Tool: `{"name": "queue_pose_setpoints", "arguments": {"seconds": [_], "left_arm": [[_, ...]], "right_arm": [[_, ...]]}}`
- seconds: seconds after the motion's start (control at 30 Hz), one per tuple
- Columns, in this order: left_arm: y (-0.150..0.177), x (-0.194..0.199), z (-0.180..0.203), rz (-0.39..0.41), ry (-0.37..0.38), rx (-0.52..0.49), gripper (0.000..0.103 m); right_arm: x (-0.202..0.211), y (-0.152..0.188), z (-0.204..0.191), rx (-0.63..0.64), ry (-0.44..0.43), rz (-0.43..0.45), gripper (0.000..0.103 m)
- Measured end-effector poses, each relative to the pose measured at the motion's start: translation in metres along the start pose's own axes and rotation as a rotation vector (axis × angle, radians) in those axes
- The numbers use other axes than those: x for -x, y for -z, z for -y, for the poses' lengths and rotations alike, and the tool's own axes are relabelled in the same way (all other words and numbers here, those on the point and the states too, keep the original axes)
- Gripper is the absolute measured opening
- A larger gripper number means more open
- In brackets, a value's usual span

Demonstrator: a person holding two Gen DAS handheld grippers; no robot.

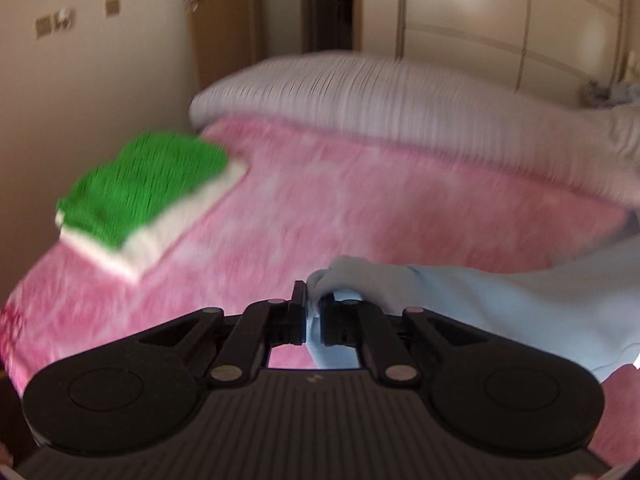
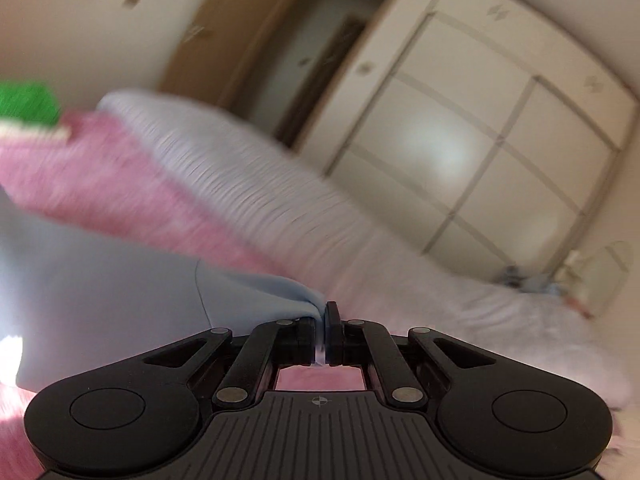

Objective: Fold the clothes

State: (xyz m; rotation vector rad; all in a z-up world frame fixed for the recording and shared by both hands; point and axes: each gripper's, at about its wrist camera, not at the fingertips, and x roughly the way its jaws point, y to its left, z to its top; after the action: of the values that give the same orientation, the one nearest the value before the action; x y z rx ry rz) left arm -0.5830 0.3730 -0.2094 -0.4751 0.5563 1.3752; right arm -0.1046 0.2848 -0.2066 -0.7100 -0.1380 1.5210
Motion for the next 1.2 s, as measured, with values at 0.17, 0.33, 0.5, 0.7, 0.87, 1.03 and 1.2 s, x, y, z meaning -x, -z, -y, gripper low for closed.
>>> {"name": "queue_pose_setpoints", "arguments": {"seconds": [0.17, 0.33, 0.5, 0.7, 0.87, 1.03, 1.2], "left_arm": [[-0.047, 0.037, 0.005, 0.084, 0.075, -0.008, 0.004], [-0.072, 0.086, -0.007, 0.138, 0.122, 0.005, 0.004], [-0.094, 0.130, -0.016, 0.185, 0.181, -0.021, 0.004], [-0.130, 0.163, -0.020, 0.277, 0.257, -0.023, 0.004], [-0.186, 0.102, 0.005, 0.269, 0.312, -0.046, 0.005], [-0.235, -0.041, 0.070, 0.044, 0.249, -0.071, 0.012], [-0.212, -0.108, 0.113, -0.114, 0.137, -0.153, 0.018]], "right_arm": [[0.085, -0.049, 0.054, -0.069, 0.121, 0.067, 0.002], [0.171, -0.085, 0.076, -0.068, 0.186, 0.077, 0.002], [0.241, -0.108, 0.096, -0.096, 0.261, 0.043, 0.002], [0.284, -0.140, 0.107, -0.102, 0.321, 0.069, 0.002], [0.233, -0.155, 0.139, -0.170, 0.375, 0.066, 0.002], [0.081, -0.138, 0.197, -0.469, 0.259, -0.304, 0.018], [0.016, -0.086, 0.201, -0.640, 0.182, -0.540, 0.045]]}}
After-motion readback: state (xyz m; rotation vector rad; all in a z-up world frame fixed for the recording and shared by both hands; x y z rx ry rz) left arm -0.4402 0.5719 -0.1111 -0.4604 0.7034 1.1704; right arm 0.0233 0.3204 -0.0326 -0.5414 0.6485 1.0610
